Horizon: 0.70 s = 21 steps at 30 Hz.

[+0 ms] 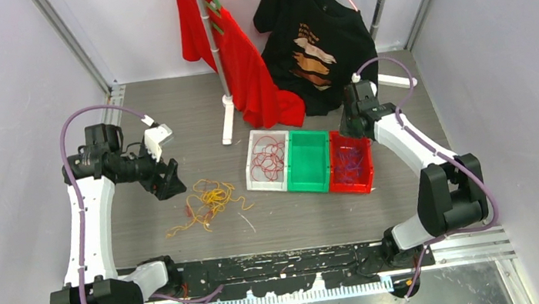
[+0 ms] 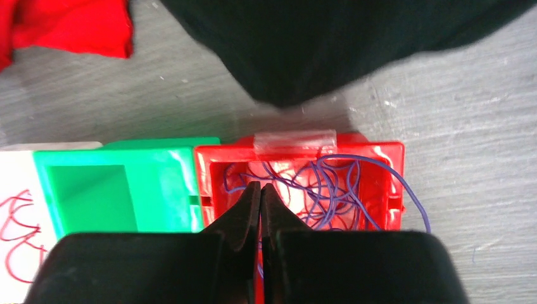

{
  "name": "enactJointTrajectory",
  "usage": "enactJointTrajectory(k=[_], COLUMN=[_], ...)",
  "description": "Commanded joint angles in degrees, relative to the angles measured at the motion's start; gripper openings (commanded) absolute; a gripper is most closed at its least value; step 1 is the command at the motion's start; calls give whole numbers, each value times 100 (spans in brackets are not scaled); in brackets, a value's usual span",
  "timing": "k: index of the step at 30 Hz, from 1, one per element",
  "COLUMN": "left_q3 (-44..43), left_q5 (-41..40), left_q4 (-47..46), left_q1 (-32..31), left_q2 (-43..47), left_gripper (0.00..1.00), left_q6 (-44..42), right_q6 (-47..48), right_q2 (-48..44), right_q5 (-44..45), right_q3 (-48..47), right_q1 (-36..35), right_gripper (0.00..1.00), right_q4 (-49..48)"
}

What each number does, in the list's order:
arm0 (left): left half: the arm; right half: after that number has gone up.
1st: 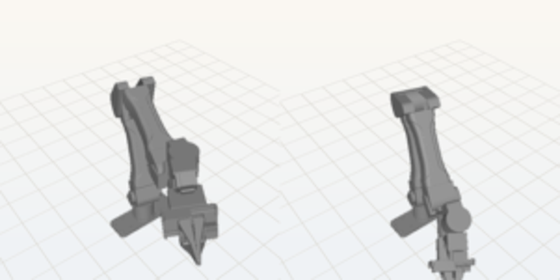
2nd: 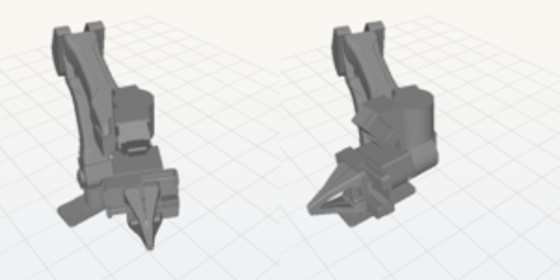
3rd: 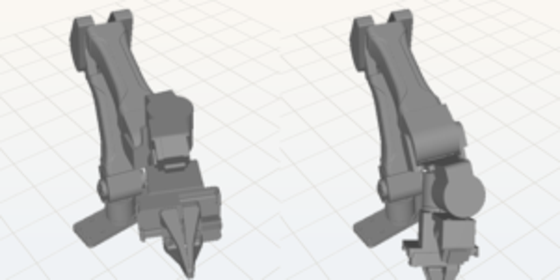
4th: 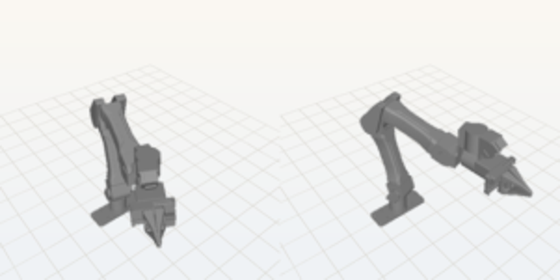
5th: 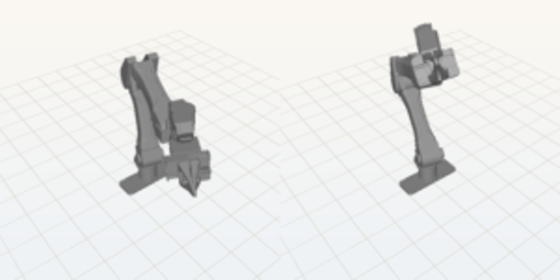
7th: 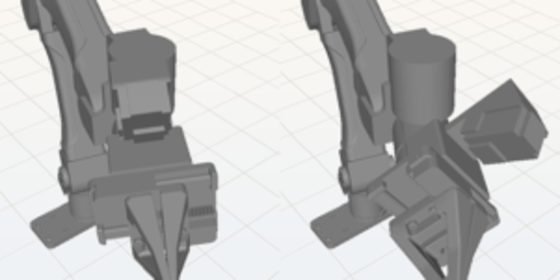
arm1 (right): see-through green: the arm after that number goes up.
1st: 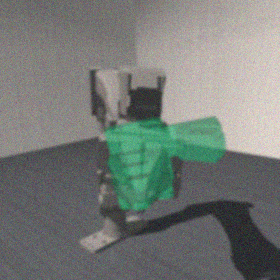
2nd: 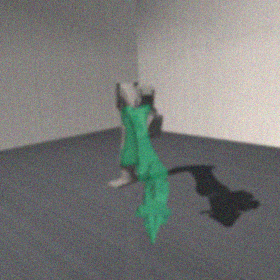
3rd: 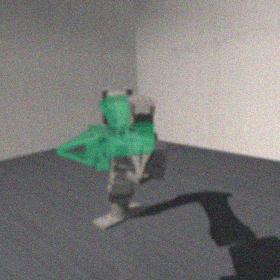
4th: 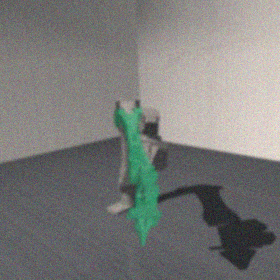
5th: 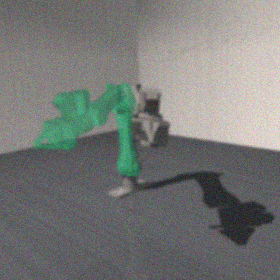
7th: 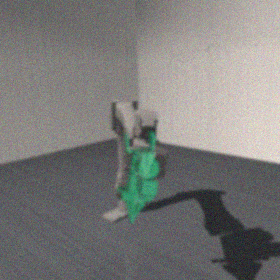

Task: Untangle the cables
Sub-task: Adjust the cable in the bin.

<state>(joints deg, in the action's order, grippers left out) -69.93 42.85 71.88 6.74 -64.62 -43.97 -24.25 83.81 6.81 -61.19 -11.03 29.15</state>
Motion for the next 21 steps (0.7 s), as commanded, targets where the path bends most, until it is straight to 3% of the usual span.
enactJointTrajectory(k=[1,10,17,21], left_q3=[-67,40,2,-9], left_q5=[73,31,-30,-24], left_q4=[-30,-2,60,68], left_q1=[-24,-24,-23,-24], left_q2=[80,180,34,34], left_gripper=[81,81,82,82], left_q6=[-75,-161,-197,-225], right_q6=[-238,-441,-487,-440], right_q2=[-311,-177,-608,-824], right_q5=[238,152,-39,-109], right_q3=[371,808,284,-221], right_q1=[37,35,44,39], right_gripper=[5,6,40,44], right_q4=[-346,-549,-41,434])
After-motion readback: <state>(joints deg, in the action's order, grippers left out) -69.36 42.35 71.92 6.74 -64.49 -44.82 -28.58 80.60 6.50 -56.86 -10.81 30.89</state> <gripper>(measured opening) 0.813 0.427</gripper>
